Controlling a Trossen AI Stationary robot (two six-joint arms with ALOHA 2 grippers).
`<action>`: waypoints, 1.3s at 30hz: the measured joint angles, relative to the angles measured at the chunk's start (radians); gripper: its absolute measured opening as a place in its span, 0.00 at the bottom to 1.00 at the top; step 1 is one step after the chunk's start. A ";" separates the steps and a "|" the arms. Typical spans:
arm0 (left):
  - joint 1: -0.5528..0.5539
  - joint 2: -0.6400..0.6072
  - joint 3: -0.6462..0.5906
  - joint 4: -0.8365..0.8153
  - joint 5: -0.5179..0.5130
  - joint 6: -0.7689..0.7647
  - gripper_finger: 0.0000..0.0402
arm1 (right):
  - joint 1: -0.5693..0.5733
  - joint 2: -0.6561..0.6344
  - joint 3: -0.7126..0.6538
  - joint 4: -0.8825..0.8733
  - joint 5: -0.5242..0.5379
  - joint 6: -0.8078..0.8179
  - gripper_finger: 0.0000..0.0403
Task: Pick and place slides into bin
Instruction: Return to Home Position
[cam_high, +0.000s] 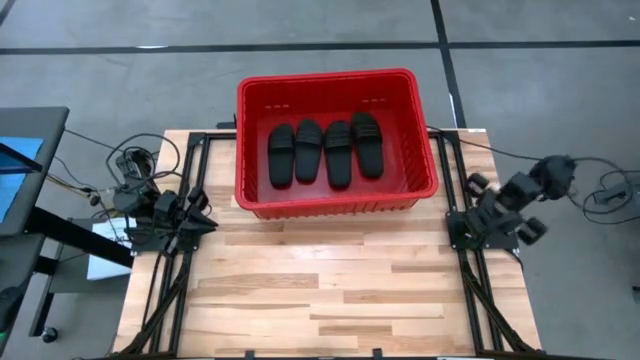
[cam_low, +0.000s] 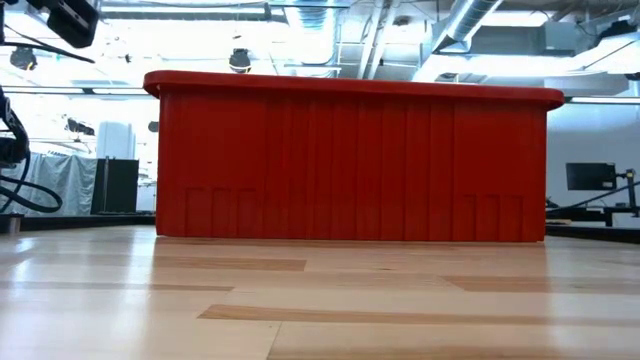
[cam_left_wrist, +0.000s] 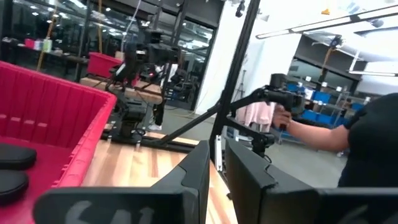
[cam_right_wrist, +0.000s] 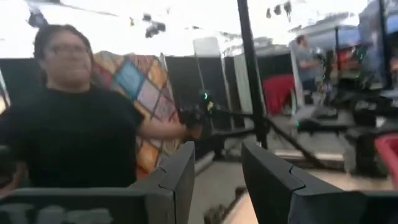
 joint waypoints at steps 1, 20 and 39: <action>0.000 0.000 0.000 -0.001 -0.006 -0.001 0.10 | 0.000 0.004 -0.018 0.005 0.002 0.001 0.31; 0.000 0.001 -0.002 -0.007 -0.053 -0.019 0.10 | -0.009 -0.015 -0.582 0.502 0.204 0.258 0.31; 0.000 0.001 -0.003 -0.416 -0.011 -0.798 0.10 | -0.006 0.148 -0.656 0.470 0.212 0.569 0.30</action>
